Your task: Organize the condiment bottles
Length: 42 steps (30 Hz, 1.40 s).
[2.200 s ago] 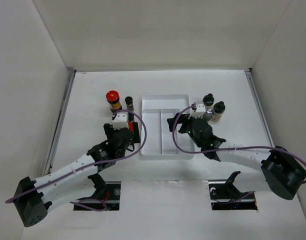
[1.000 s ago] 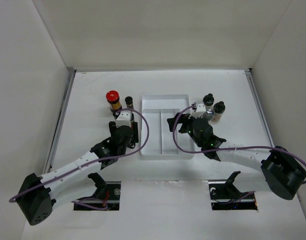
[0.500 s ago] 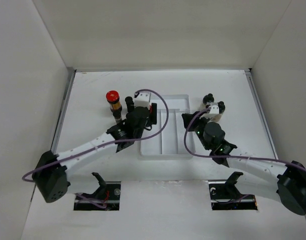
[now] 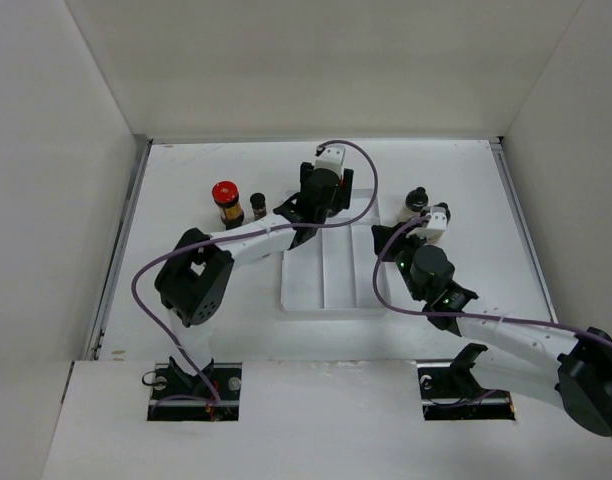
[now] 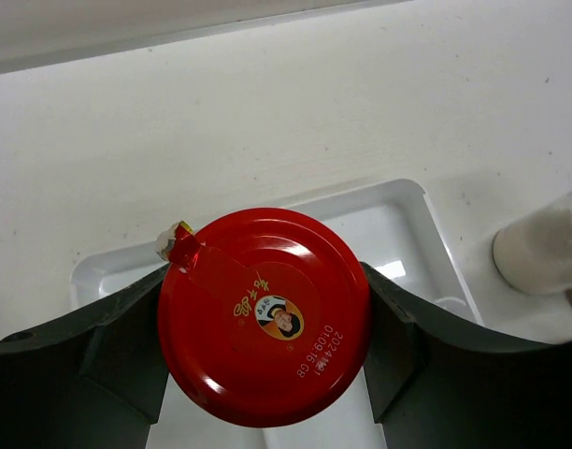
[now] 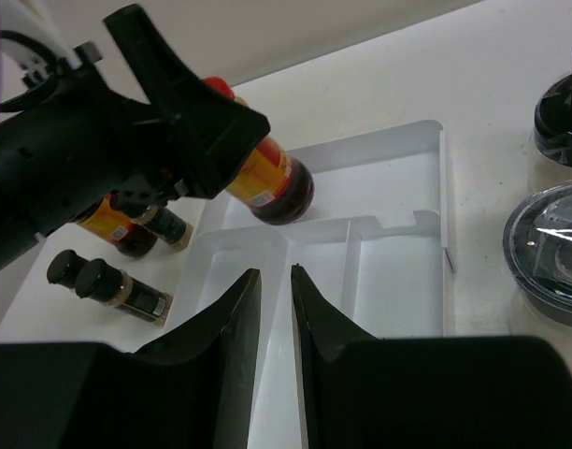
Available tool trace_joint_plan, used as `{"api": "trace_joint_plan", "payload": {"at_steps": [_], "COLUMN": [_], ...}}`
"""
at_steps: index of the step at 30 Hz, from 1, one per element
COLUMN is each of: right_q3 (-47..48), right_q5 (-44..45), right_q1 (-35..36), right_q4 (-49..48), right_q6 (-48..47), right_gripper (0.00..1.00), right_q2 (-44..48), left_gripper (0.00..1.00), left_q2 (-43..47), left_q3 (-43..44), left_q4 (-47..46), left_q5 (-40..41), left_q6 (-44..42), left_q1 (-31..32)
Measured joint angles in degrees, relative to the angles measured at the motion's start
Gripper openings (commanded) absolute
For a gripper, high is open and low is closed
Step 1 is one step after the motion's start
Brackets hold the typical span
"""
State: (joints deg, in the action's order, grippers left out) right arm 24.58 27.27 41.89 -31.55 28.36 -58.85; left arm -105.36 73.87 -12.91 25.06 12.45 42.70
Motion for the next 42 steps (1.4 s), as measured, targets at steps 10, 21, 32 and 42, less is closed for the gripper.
{"api": "trace_joint_plan", "payload": {"at_steps": [10,21,32,42], "right_q3": [0.0,0.0,-0.3,-0.4], "right_q5": [0.0,0.0,0.0,0.1], "right_q1": [-0.7,-1.5,-2.0,-2.2], "right_q4": [0.0,0.0,0.0,-0.1], "right_q6": [0.0,0.7,1.3,1.7], "right_gripper": [0.3,0.63,0.74,0.48], "right_q2": [-0.4,-1.4,-1.4,-1.5], "left_gripper": [0.35,0.71,0.85,0.63], "left_q2": [-8.3,-10.7,-5.4,21.4], "left_q3": [5.2,6.1,5.6,-10.6], "left_q4": [-1.1,-2.6,-4.0,-1.2], "left_q5": [-3.3,-4.8,-0.6,8.2], "left_q6": [0.0,1.4,1.7,6.3], "left_q1": [-1.3,-0.5,-0.9,-11.7]}}
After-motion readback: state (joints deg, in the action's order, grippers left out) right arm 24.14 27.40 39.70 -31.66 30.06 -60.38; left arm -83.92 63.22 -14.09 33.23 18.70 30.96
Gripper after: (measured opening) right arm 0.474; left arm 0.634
